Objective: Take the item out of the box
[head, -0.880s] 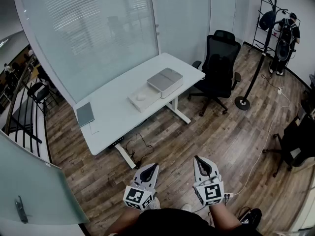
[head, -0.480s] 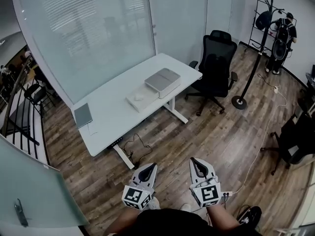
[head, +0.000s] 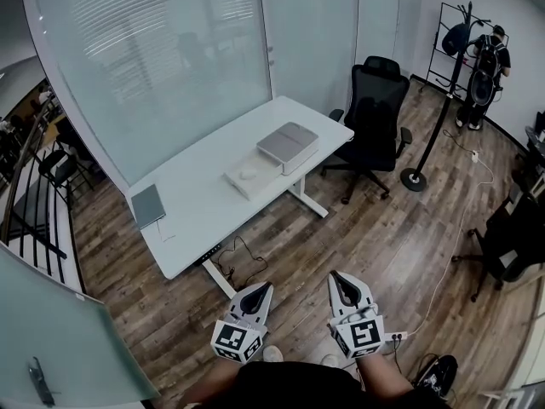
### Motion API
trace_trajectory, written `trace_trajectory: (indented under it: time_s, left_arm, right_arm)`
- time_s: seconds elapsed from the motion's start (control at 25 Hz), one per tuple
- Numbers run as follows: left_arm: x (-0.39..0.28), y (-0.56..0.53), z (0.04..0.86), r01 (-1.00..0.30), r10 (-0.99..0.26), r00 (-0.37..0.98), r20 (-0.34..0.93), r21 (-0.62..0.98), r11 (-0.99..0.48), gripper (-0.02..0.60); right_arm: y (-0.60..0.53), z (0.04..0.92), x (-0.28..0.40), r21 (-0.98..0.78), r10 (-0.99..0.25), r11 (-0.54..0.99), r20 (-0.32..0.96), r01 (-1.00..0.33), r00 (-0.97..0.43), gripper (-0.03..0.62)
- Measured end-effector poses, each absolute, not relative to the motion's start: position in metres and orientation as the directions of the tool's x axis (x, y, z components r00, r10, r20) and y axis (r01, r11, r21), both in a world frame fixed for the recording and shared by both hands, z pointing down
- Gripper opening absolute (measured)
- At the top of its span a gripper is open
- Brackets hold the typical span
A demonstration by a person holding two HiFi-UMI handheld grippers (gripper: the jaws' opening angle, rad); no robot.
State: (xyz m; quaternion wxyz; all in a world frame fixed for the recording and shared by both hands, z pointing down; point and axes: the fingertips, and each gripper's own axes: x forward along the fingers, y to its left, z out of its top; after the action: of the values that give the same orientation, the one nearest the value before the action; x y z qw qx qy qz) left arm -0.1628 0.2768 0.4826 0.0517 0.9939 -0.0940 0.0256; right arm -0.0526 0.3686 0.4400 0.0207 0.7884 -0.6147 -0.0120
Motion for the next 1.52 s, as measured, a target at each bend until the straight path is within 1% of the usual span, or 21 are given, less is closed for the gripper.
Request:
trace_trajectory:
  time_s: [0.36,0.64,0.8,0.96,1.2,1.52]
  left_arm:
    - [-0.185,0.242,0.492,-0.142,-0.134,0.989,0.067,0.118,-0.983,0.011]
    - [-0.175,0.226,0.495,-0.122,-0.115,0.991,0.062,0.128,-0.984,0.011]
    - [-0.162,0.216,0.497,-0.13,-0.123,0.99,0.063,0.116,-0.985,0.011]
    - [-0.145,0.203,0.498,-0.136,-0.129,0.989,0.074,0.11,-0.985,0.011]
    - [-0.107,0.183,0.49,-0.159,-0.152,0.986,0.068,0.105,-0.982,0.011]
    - [-0.054,0.161,0.475,-0.168,-0.165,0.985,0.051,0.082,-0.982,0.011]
  right_arm:
    - [0.345,0.441,-0.072,0.058,-0.956,-0.292,0.015,-0.955,0.294,0.006]
    - [0.328,0.444,-0.065,0.037,-0.948,-0.316,0.018,-0.948,0.317,0.006]
    - [0.316,0.448,-0.049,0.037,-0.945,-0.327,0.011,-0.944,0.327,0.006]
    - [0.302,0.443,-0.033,0.047,-0.951,-0.309,-0.002,-0.95,0.309,0.006]
    - [0.285,0.436,0.015,0.066,-0.948,-0.318,-0.016,-0.946,0.318,0.006]
    - [0.259,0.432,0.065,0.062,-0.964,-0.267,-0.017,-0.962,0.266,0.006]
